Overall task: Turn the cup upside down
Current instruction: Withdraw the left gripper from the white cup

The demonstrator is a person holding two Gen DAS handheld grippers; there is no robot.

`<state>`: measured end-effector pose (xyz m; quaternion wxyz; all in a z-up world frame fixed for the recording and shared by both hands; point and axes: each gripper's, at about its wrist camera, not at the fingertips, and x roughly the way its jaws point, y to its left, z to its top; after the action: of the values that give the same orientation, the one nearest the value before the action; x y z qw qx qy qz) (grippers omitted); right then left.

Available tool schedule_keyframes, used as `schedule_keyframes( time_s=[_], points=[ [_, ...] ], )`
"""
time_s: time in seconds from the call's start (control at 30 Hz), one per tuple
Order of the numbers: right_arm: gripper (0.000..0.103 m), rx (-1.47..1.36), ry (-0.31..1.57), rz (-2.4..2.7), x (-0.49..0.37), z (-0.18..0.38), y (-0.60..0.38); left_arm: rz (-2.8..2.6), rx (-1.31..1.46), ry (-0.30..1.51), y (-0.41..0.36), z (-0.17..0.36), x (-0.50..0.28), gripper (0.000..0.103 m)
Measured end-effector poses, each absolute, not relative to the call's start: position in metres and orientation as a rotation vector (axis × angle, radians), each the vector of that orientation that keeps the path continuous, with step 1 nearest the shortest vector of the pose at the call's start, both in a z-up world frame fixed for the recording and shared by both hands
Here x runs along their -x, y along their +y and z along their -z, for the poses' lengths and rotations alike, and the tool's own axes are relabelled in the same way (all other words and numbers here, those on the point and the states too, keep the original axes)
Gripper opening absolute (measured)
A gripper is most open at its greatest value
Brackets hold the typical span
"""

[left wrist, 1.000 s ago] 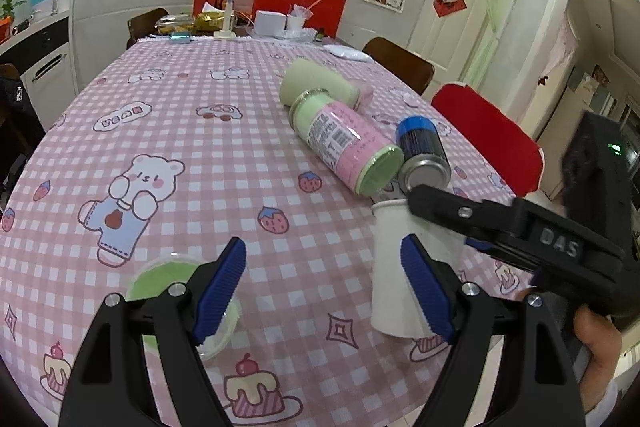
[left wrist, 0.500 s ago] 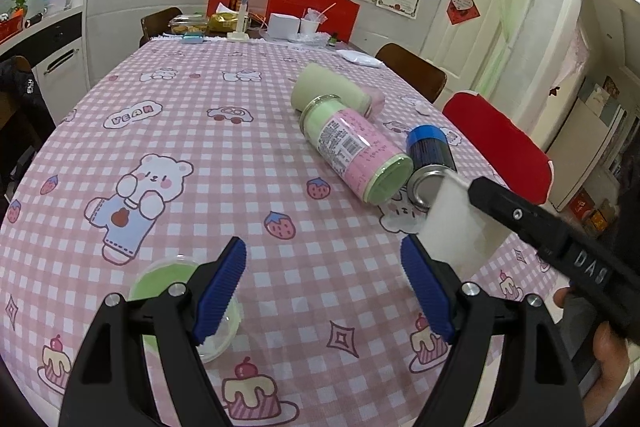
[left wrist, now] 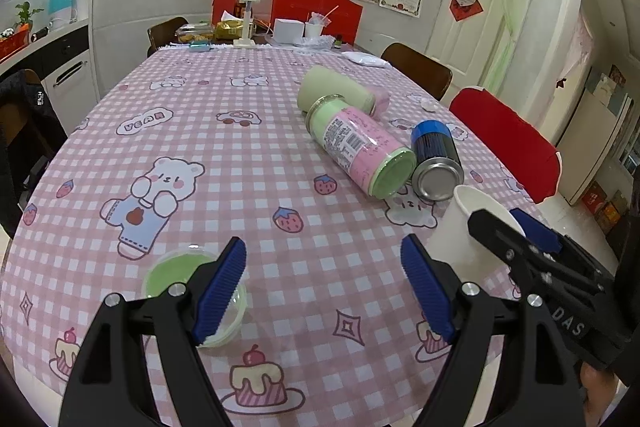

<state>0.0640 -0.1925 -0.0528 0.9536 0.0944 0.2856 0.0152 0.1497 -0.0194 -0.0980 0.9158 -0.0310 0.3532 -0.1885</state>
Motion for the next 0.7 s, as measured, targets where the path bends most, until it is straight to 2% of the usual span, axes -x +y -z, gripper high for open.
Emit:
schedule_keyframes(
  time_s=[0.13, 0.23, 0.7],
  points=[
    [0.076, -0.213, 0.585, -0.054, -0.058, 0.053, -0.191, 0.375, 0.053, 0.715, -0.017, 0.095, -0.142, 0.079],
    [0.083, -0.221, 0.576, -0.054, -0.052, 0.05, -0.191, 0.369, 0.044, 0.706, -0.017, 0.091, -0.137, 0.079],
    [0.085, -0.146, 0.441, 0.011, -0.004, 0.018, -0.196, 0.416, 0.004, 0.54, -0.032, 0.059, -0.091, 0.079]
  ],
)
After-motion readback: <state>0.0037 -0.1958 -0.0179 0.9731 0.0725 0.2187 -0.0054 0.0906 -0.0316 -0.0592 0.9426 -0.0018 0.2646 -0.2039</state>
